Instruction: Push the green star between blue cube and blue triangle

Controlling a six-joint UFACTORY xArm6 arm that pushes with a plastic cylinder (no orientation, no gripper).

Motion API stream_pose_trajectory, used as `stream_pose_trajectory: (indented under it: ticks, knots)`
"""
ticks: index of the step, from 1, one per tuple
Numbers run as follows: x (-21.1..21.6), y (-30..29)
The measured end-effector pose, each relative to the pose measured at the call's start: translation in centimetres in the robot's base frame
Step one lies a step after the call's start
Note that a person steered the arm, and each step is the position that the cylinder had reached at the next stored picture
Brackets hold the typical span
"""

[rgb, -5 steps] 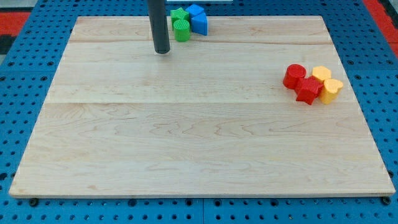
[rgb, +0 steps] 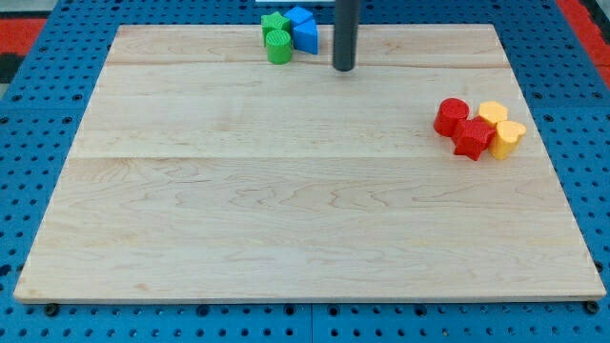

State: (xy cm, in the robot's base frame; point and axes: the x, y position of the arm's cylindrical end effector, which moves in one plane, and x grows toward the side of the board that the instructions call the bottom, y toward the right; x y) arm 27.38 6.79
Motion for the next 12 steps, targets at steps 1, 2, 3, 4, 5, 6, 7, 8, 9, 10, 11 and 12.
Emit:
stream_pose_trajectory:
  ticks: [1, 2, 3, 4, 5, 6, 7, 8, 9, 10, 11, 12]
  knots:
    - [-1.9, 2.1]
    - [-5.0, 2.1]
    - [-7.1, 2.0]
    - [-3.2, 2.2]
    - [3.8, 0.9]
    - [5.6, -7.2]
    - [3.1, -16.8]
    - [-1.5, -22.3]
    - [-6.7, -25.6]
    - [-8.2, -25.5]
    - [-8.3, -24.9]
    - [-8.2, -21.5]
